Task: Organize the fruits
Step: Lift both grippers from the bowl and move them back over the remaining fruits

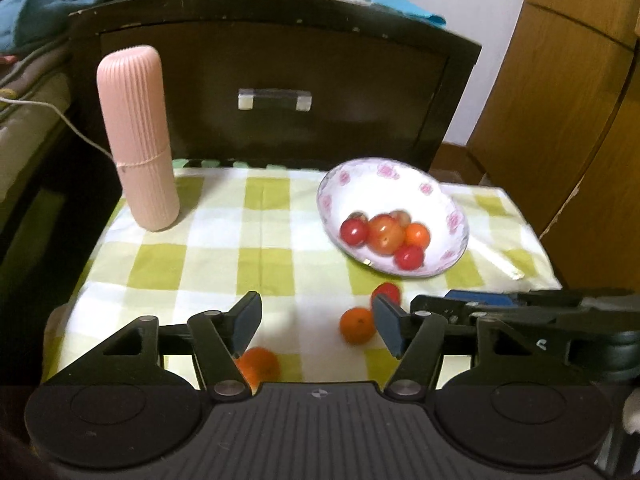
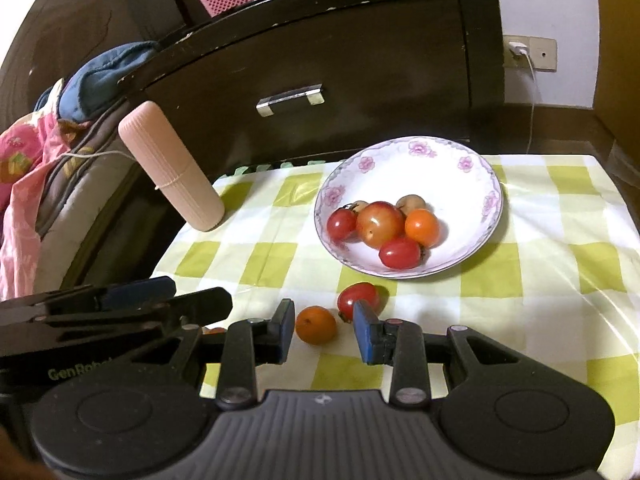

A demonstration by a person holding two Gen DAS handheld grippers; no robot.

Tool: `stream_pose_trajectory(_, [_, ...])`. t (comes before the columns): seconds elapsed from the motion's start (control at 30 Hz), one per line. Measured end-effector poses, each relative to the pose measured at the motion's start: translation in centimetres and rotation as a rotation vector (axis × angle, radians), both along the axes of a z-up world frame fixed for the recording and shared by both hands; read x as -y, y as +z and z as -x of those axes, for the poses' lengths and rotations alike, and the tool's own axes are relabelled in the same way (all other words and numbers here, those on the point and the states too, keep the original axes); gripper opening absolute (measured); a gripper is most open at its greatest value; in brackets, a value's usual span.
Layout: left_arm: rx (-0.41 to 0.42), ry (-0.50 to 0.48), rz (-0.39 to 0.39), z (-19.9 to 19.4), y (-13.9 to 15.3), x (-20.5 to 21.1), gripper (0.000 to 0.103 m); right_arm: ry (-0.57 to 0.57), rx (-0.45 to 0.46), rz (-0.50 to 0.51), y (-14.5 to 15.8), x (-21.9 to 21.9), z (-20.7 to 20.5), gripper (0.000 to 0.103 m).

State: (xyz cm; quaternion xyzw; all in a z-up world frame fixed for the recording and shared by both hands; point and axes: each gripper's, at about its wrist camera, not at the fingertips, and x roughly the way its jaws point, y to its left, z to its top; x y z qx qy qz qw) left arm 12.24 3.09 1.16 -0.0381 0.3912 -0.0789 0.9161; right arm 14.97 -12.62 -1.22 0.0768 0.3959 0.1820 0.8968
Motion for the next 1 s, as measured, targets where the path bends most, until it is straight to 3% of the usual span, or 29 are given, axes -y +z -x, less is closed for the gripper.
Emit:
stream_pose_trajectory(0.43, [-0.127,-0.009,-0.072,0.8,-4.6,-2.8,0.069,0.027,-0.051,0.041,-2.3,-0.8,-0.4,0.032])
stream_pose_trajectory(0.63, [-0.112,-0.040,-0.095,0.6,-5.0,-2.4,0.072,0.056,-0.062,0.043,-2.7,-1.7,-0.4,0.032])
stream_pose_trajectory(0.83, [-0.100,-0.072,-0.056,1.0,-4.8,-2.4,0.072,0.068,-0.066,0.031,-2.5,-2.0,-0.4,0.032])
stream_pose_trajectory(1.0, [-0.089,-0.075,-0.069,0.7,-4.9,-2.4,0.073,0.080,-0.066,0.030,-2.5,-2.2,-0.1,0.032])
